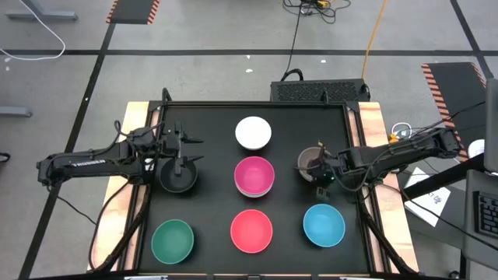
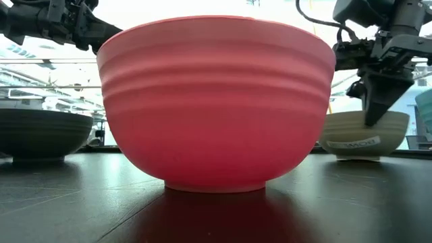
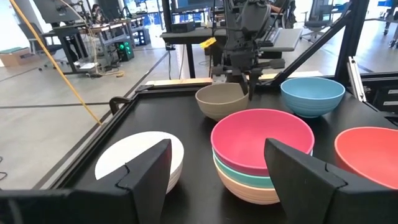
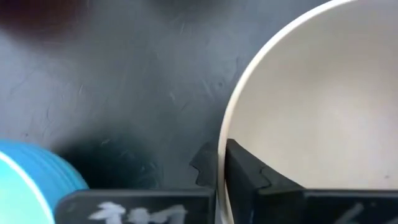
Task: Nest bowls inside each other
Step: Stack the brown bowl on top of the pink bowl
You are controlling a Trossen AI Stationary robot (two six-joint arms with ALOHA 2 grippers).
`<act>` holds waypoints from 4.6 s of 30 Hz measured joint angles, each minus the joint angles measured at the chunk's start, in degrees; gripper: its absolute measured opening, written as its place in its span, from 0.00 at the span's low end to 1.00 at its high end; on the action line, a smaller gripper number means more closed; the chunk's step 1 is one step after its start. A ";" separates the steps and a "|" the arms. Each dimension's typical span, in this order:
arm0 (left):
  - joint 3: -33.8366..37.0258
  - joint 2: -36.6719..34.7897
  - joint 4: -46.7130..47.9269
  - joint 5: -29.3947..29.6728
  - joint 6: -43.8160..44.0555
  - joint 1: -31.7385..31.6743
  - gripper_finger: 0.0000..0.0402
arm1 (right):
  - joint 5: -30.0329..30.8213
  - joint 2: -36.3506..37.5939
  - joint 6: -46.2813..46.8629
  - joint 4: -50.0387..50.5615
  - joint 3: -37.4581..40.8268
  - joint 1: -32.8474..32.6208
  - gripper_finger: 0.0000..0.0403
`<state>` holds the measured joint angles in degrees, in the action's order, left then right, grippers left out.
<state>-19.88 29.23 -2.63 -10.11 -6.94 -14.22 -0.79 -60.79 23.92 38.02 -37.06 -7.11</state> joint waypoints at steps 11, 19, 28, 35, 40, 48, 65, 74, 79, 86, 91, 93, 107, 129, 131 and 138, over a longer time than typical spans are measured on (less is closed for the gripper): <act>0.00 -0.02 0.77 -0.02 0.95 0.00 0.65 | 6.35 1.62 -5.35 -0.51 -3.53 0.72 0.00; 0.00 0.00 1.18 0.00 1.27 0.04 0.65 | 9.79 1.62 -10.81 -3.92 -6.66 0.81 0.00; 0.00 0.00 1.20 1.14 0.63 0.04 0.65 | 9.89 1.62 -14.83 -1.29 -15.43 -1.42 0.00; 0.00 -0.02 1.14 1.16 0.61 0.04 0.65 | 9.63 -2.39 -17.12 4.73 -25.10 -3.15 0.00; 0.00 -0.01 1.16 1.18 0.64 0.04 0.65 | 8.36 -9.26 -19.26 9.35 -31.54 -3.10 0.00; 0.00 -0.02 1.60 1.20 0.42 0.04 0.65 | 6.50 -17.30 -24.12 8.95 -37.92 -4.26 0.00; 0.00 -0.01 2.04 1.57 -0.04 0.04 0.65 | -0.01 -23.52 -29.82 6.38 -43.10 -4.03 0.00; 0.00 -0.02 2.01 1.57 -0.06 0.04 0.65 | -5.03 -25.33 -34.32 4.82 -43.30 -1.56 0.00; 0.00 -0.02 2.01 1.55 -0.22 0.04 0.65 | -5.91 -25.40 -37.89 4.99 -43.30 -1.03 0.00; 0.00 -0.02 2.01 1.55 -0.42 0.07 0.65 | -6.98 -27.76 -38.17 -0.33 -43.25 0.61 0.00; 0.00 -0.02 2.08 0.99 -0.37 0.06 0.65 | -6.46 -31.20 -36.67 -0.28 -43.24 3.66 0.00; 0.00 -0.02 2.26 0.90 -0.37 0.06 0.65 | -5.12 -32.23 -36.69 0.54 -43.25 4.32 0.00; 0.00 -0.02 3.34 0.94 -1.70 0.05 0.65 | -6.26 -35.04 -36.18 4.24 -45.48 1.91 0.00; 0.00 0.00 4.15 0.66 -1.32 0.09 0.65 | -4.86 -40.87 -36.71 3.42 -45.86 0.57 0.00; 0.00 -0.02 4.14 0.66 -1.29 0.09 0.65 | -4.77 -40.88 -36.52 3.58 -45.83 0.57 0.00; 0.00 -0.02 4.22 -0.49 -0.65 0.09 0.65 | -3.88 -40.06 -36.63 3.15 -45.55 -0.46 0.09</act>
<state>-19.88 29.21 1.58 -10.60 -7.59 -14.13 -4.67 -100.85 -12.71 41.18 -82.61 -7.58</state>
